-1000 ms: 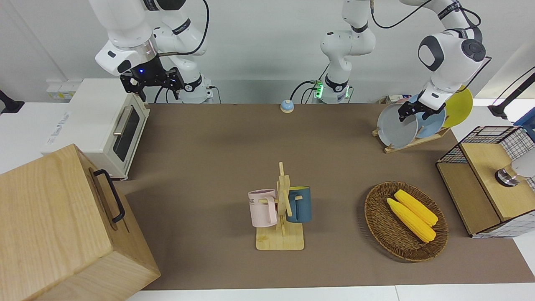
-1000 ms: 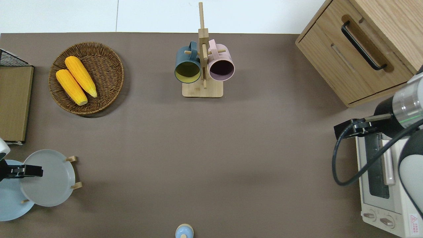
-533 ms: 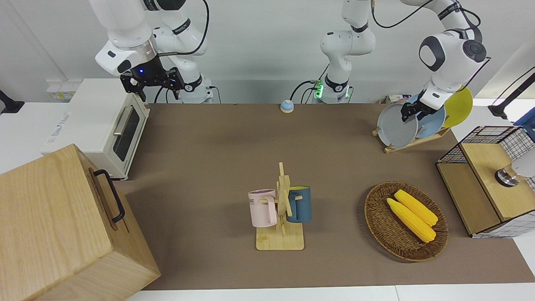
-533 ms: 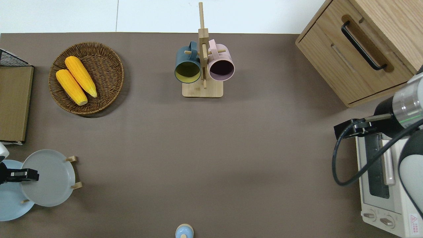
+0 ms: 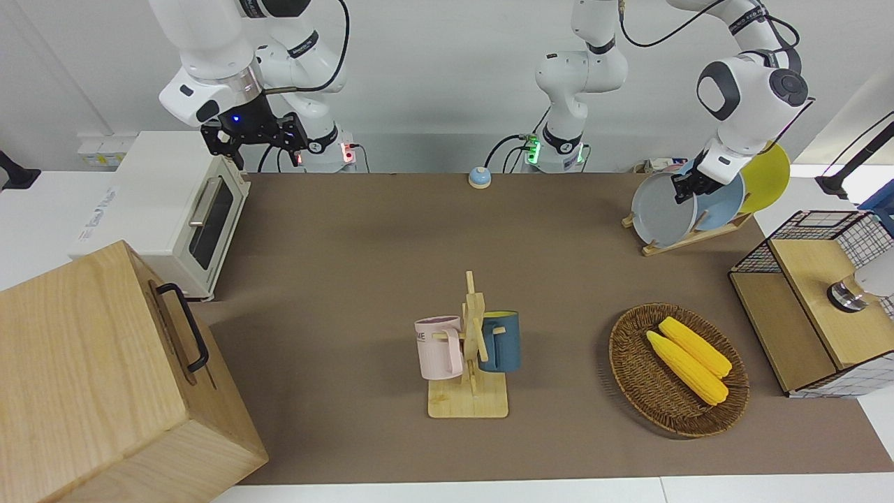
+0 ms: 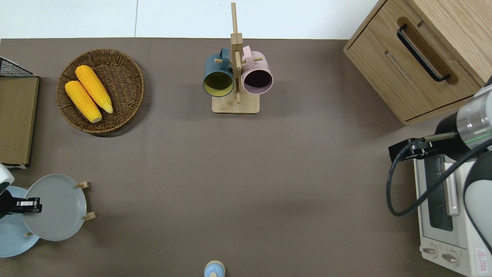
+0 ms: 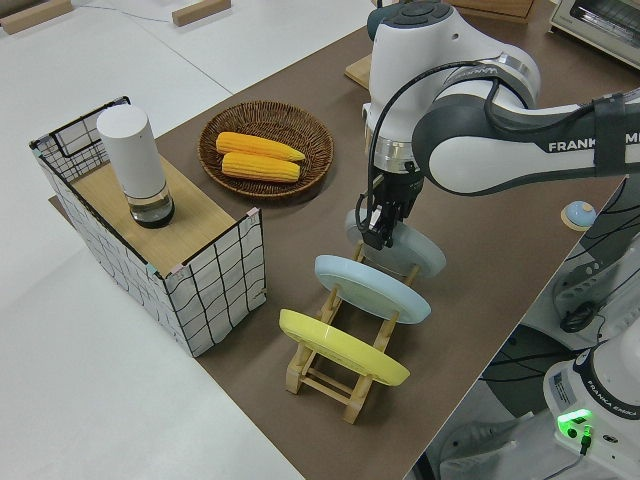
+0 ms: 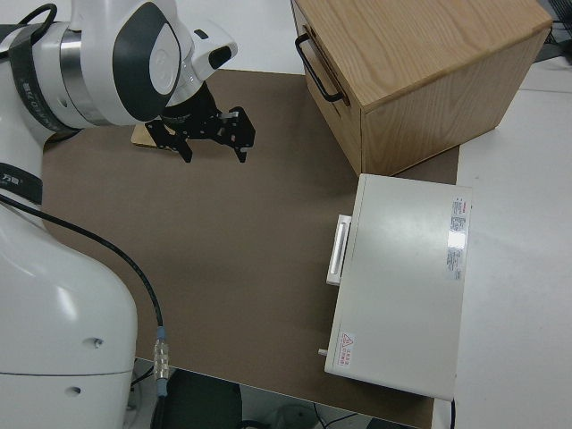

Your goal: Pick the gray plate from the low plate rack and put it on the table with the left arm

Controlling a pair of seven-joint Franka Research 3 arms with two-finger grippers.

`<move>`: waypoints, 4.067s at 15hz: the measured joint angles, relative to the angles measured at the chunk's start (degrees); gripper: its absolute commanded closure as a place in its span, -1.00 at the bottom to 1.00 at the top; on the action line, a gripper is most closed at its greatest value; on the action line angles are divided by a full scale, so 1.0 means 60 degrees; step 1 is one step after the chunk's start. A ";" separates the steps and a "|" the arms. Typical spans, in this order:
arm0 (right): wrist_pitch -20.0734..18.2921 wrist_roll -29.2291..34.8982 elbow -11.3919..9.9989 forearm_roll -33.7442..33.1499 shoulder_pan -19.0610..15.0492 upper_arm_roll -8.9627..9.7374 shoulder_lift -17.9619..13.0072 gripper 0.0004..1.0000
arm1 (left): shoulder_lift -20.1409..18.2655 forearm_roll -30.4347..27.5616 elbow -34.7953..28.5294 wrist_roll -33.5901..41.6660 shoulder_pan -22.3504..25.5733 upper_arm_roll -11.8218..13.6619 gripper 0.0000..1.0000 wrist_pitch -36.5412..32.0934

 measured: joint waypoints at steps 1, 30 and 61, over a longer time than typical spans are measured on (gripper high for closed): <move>0.0000 0.0000 0.0000 0.0000 0.0000 0.0000 0.0000 -0.97 | -0.0004 0.0000 -0.0001 -0.0017 -0.0001 0.0000 0.83 0.0000; 0.0000 0.0000 0.0000 0.0000 0.0000 0.0000 0.0000 -0.97 | -0.0623 0.0045 0.3372 -0.0448 -0.0008 -0.0108 0.92 -0.3784; 0.0000 0.0000 0.0000 0.0000 0.0000 0.0000 0.0000 -0.97 | 0.0927 -0.2466 0.1279 -0.5059 -0.0208 -0.4068 0.91 -0.0933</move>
